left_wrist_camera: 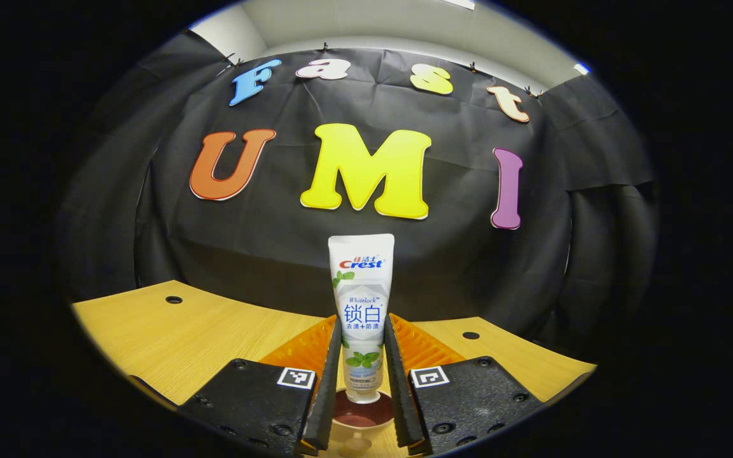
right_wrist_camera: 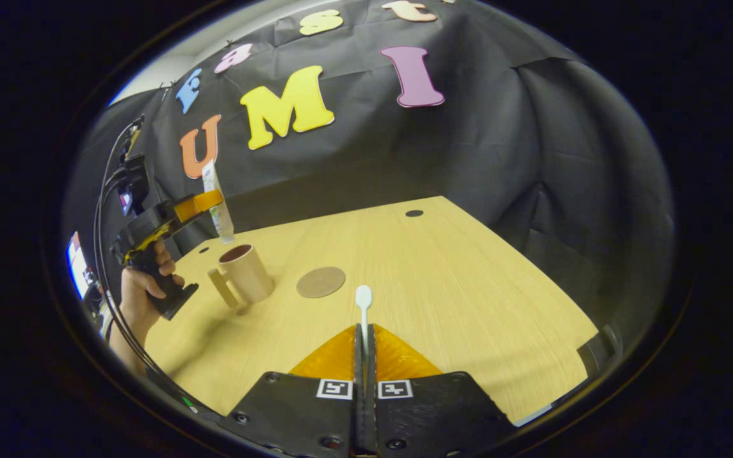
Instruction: Put the toothbrush and toothpaste on the desktop into the cup, then pick up the cup and place it on the coaster on the desktop.
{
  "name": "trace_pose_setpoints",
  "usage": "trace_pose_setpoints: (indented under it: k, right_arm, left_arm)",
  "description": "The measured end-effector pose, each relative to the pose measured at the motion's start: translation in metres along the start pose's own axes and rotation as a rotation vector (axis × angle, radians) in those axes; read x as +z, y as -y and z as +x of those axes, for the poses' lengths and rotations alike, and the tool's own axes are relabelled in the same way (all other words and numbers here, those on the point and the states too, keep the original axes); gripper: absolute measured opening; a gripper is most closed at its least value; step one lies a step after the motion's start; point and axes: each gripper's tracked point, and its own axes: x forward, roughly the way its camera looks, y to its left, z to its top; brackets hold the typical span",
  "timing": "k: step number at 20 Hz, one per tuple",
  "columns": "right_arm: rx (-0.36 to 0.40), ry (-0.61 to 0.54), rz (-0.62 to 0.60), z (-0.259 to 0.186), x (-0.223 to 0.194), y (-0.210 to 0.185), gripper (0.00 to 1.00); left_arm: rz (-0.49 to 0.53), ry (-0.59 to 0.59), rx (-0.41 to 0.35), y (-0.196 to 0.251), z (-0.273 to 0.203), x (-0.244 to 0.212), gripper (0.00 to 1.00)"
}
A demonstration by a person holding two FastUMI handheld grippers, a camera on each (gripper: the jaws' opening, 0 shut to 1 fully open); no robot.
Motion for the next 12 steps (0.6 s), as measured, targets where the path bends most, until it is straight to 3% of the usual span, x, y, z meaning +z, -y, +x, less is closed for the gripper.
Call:
trace_pose_setpoints:
  k: [6, 10, 11, 12]
  right_arm:
    - [-0.001, 0.003, -0.009, -0.003, 0.0, -0.002, 0.0]
    - [0.0, 0.009, -0.015, -0.004, 0.001, -0.006, 0.0]
    - [0.001, 0.01, -0.02, -0.007, 0.0, -0.006, 0.0]
    - [0.007, 0.014, -0.024, -0.009, 0.0, -0.009, 0.0]
  left_arm:
    - [-0.013, -0.029, -0.004, 0.0, 0.0, -0.012, 0.41]
    - [-0.005, -0.018, -0.005, -0.003, -0.005, -0.005, 0.47]
    - [0.001, -0.006, -0.005, -0.003, -0.007, 0.001, 0.46]
    - [0.01, 0.034, -0.013, -0.001, -0.01, 0.01, 0.39]
